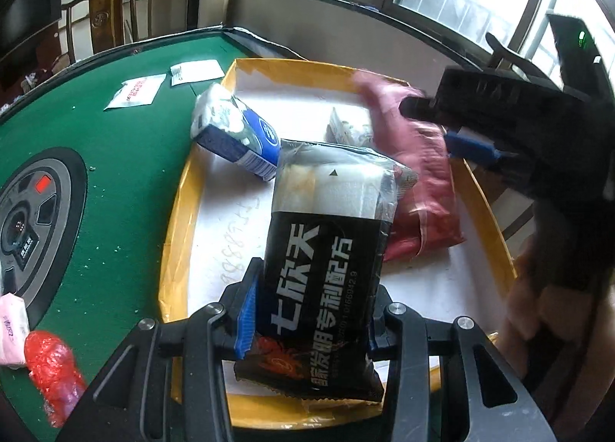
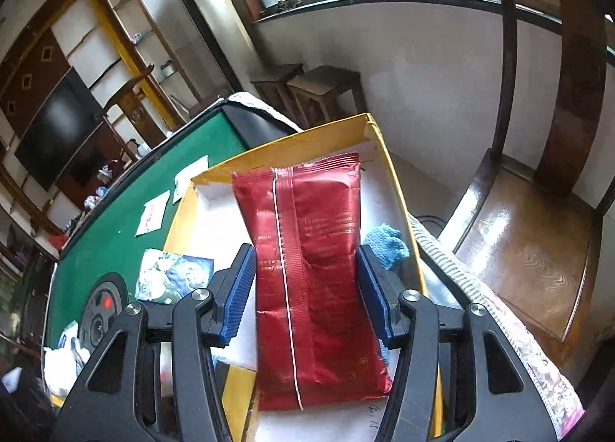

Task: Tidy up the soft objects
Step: 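Open both grippers to drop the red foil bag and black snack bag in the box, then grasp the white towel with the left gripper while the right gripper grasps the red plastic bag, then carry the white towel and red plastic bag with both grippers over the box, then open both grippers to release the towel and red bag into the box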

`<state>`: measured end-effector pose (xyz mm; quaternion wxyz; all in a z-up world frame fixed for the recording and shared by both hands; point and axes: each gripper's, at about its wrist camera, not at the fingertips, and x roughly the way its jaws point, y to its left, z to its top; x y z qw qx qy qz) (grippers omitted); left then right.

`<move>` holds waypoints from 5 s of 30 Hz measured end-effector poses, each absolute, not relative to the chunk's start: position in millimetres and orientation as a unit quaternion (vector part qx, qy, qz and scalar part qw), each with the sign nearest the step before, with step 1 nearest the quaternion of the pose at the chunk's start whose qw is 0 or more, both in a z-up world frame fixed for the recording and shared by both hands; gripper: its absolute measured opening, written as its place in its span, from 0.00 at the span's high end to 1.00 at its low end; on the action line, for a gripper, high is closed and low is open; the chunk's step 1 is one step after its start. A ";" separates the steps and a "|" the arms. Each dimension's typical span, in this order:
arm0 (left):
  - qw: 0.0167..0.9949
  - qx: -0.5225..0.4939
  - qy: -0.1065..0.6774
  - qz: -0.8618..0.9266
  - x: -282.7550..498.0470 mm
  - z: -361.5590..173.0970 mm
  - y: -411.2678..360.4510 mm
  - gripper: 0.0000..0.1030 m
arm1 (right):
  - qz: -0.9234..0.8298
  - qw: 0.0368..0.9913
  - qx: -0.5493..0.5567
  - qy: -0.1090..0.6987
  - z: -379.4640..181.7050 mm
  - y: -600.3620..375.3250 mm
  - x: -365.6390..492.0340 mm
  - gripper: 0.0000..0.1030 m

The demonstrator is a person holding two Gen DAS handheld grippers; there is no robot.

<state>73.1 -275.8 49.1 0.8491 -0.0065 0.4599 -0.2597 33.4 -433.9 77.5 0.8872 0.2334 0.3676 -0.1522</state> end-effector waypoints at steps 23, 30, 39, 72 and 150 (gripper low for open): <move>0.860 -0.096 0.423 -0.270 67.7 82.5 -219.0 0.44 | -0.138 0.917 0.218 0.306 86.5 -427.0 27.0 0.48; 0.871 -0.099 0.424 -0.229 61.2 81.2 -166.6 0.44 | -0.132 0.922 0.204 0.301 88.5 -420.1 27.1 0.48; 0.943 -0.034 0.329 -0.032 25.9 101.2 -50.5 0.34 | -0.122 0.924 0.193 0.306 87.2 -412.9 29.0 0.48; 0.940 -0.138 0.313 0.004 40.2 89.8 5.1 0.82 | 0.220 0.899 -0.064 0.374 50.6 -167.3 7.7 0.30; 0.857 -0.021 0.449 -0.253 87.8 53.1 -265.0 0.79 | -0.054 0.895 0.212 0.390 54.1 -404.5 54.7 0.61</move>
